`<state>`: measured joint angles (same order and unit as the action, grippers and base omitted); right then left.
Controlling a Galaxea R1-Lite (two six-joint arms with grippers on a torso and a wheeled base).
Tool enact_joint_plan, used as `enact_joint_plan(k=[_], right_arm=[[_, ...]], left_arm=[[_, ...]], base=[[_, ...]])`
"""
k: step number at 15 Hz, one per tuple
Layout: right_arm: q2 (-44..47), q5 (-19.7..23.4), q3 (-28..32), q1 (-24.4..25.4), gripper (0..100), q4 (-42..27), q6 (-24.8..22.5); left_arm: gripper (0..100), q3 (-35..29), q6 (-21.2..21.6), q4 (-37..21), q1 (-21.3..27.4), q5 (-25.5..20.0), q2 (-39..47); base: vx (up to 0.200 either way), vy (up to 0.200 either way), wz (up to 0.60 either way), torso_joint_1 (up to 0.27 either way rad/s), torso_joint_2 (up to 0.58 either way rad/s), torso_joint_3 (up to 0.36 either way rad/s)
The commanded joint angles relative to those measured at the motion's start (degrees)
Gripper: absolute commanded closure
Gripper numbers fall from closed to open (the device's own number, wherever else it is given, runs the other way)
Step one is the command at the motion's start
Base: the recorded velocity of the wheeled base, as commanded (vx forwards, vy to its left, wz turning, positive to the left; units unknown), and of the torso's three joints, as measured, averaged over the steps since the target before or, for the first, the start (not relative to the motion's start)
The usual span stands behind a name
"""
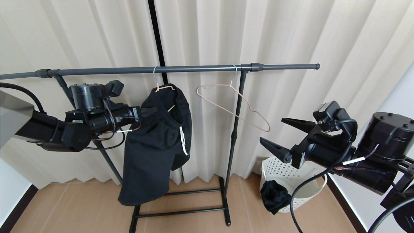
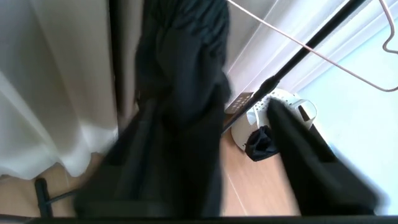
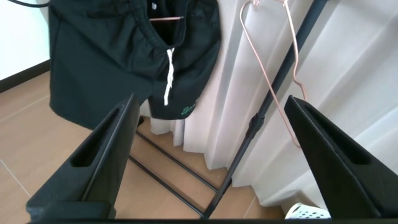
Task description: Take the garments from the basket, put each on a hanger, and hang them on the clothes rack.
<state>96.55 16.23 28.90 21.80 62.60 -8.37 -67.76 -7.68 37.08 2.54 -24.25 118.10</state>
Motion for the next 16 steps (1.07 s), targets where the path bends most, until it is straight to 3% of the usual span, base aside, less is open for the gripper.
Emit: enact_joint_plan(k=[1, 3, 6, 7, 8, 10, 13, 16], right_arm=[[-0.22, 0.03, -0.25, 0.0, 0, 0.07, -0.06], [-0.75, 0.12, -0.6, 0.0, 0, 0.07, -0.06], [-8.75, 0.03, -3.42, 0.18, 0, -0.2, 0.03], [-9.01, 0.03, -3.5, 0.18, 0, -0.28, 0.03], [-16.57, -0.05, -8.25, 0.0, 0, -0.9, 0.03], [-24.3, -0.76, -11.77, -0.35, 0, -4.33, 0.03], [-35.82, -1.64, -12.56, -0.35, 0, -14.26, 0.03], [-52.43, -5.68, -12.56, -0.35, 0, -34.03, 0.03]], left_arm=[[0, 1.13, 0.03, -0.7, -0.16, 0.08, -3.32], [0, 3.95, 0.03, -1.49, -0.51, 0.08, -7.54], [0, 15.46, 0.12, -1.49, -1.92, -0.01, -19.66], [0, 15.9, 0.12, -1.49, -1.92, -0.01, -20.02], [0, 25.74, 0.39, -1.31, -2.89, -0.19, -29.68], [0, 33.83, 0.56, -1.31, -2.89, -0.54, -37.51], [0, 42.62, 1.62, -0.96, -2.62, -0.54, -46.47], [0, 53.17, 1.97, -1.31, -2.71, -0.36, -62.2]], base=[[0.0, 0.0, 0.0, 0.0, 0.0, 0.0], [0.0, 0.0, 0.0, 0.0, 0.0, 0.0], [0.0, 0.0, 0.0, 0.0, 0.0, 0.0], [0.0, 0.0, 0.0, 0.0, 0.0, 0.0], [0.0, 0.0, 0.0, 0.0, 0.0, 0.0], [0.0, 0.0, 0.0, 0.0, 0.0, 0.0], [0.0, 0.0, 0.0, 0.0, 0.0, 0.0], [0.0, 0.0, 0.0, 0.0, 0.0, 0.0]])
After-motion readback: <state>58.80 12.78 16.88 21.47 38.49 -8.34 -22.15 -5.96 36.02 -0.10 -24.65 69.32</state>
